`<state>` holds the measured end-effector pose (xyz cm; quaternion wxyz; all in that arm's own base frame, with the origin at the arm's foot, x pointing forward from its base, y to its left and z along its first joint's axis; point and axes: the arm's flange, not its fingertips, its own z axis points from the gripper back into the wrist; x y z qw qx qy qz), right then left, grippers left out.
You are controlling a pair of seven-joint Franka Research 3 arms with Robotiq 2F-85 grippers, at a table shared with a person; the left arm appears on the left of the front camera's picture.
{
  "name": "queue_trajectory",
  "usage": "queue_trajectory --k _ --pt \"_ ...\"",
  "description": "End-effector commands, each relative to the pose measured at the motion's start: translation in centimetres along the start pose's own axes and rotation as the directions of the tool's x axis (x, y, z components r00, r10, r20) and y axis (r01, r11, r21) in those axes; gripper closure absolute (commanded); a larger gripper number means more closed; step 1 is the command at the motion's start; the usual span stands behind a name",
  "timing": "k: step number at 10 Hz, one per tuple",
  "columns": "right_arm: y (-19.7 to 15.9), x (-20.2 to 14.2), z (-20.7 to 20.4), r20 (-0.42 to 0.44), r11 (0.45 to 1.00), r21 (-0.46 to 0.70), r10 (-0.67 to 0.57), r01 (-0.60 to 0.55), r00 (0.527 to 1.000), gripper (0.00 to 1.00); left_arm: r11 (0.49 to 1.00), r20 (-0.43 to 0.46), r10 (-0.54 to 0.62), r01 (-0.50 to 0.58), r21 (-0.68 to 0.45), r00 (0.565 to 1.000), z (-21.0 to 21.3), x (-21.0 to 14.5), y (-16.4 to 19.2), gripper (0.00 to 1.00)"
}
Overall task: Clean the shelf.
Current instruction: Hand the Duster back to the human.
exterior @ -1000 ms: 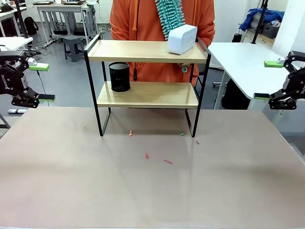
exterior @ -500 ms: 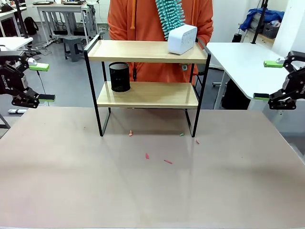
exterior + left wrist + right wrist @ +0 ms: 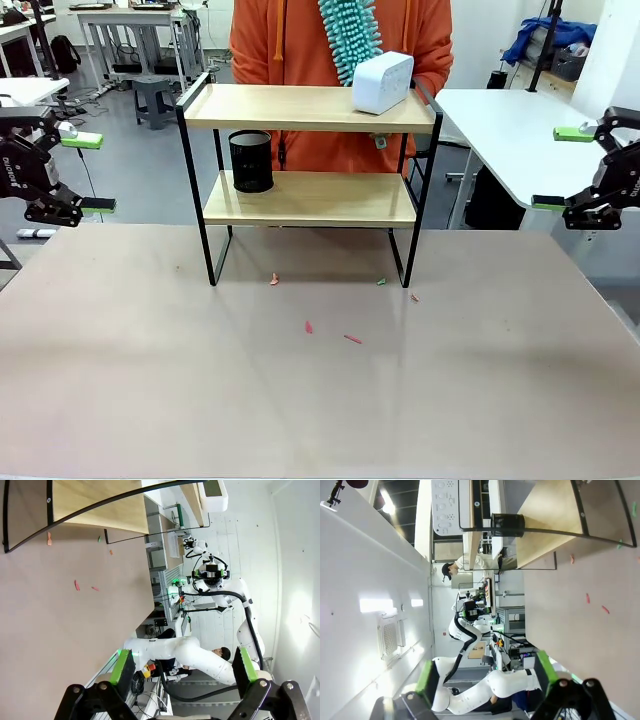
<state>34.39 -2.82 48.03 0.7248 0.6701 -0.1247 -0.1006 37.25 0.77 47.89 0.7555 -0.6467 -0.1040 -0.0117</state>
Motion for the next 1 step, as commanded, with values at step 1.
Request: queue_trajectory --k 1 --pt "0.15 -0.14 0.01 -0.008 1.000 -0.002 0.005 -0.005 1.000 0.00 1.000 -0.003 -0.020 0.020 -0.014 1.000 0.30 -0.11 -0.14 0.00"
